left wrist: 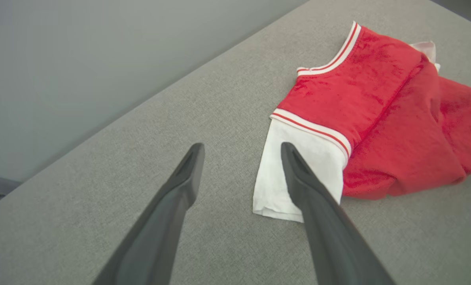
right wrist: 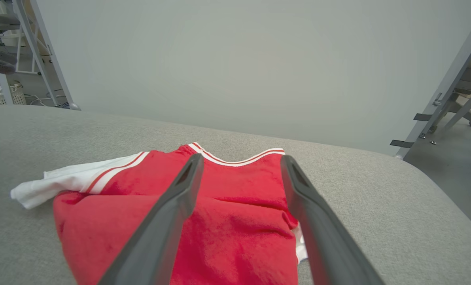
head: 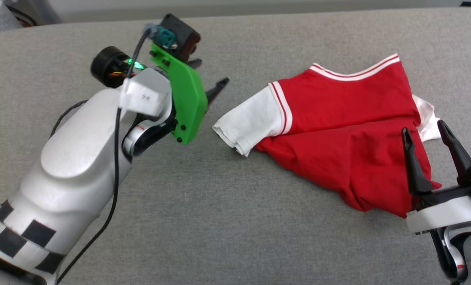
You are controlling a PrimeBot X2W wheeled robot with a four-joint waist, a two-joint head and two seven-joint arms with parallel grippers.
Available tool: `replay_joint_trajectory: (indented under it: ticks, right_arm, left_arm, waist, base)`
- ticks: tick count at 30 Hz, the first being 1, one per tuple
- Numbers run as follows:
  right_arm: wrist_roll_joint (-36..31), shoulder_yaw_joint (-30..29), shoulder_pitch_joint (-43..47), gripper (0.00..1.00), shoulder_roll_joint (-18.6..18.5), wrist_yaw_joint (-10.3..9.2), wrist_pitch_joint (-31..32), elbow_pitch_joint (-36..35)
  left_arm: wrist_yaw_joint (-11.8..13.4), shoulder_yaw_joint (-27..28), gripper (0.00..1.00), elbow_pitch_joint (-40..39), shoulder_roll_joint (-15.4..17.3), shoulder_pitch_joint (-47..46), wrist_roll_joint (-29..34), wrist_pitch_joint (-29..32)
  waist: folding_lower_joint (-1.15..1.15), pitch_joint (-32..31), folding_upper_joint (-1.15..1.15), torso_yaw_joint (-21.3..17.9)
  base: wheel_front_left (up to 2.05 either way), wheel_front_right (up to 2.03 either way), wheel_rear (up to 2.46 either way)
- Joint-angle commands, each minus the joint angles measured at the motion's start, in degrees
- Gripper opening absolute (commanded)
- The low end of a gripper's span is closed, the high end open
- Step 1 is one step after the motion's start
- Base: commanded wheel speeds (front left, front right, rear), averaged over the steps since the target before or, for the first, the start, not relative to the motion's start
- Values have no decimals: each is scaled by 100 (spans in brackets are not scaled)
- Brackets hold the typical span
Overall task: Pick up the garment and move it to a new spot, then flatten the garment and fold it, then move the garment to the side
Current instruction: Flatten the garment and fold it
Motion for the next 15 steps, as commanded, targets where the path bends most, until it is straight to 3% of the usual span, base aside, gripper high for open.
replay_joint_trajectory:
  ticks: [1, 8, 15]
  right_arm:
    - [16, 22, -118, 100, 11, -2, -53, 5]
    - [55, 154, -453, 100, 31, -2, -156, 130]
    - [66, 198, -656, 100, 55, -2, -257, 246]
  left_arm:
    - [-13, -126, 100, 54, 27, -183, -210, 157]
    - [-14, -1383, 100, 629, 88, -1027, -935, 938]
    - [-14, -2464, 100, 1197, 122, -1364, -1147, 1039]
  waist:
    - [0, 283, 0, -216]
    - [0, 686, 0, -447]
    - [0, 940, 0, -561]
  base:
    - [0, 0, 0]
    - [0, 0, 0]
    - [0, 0, 0]
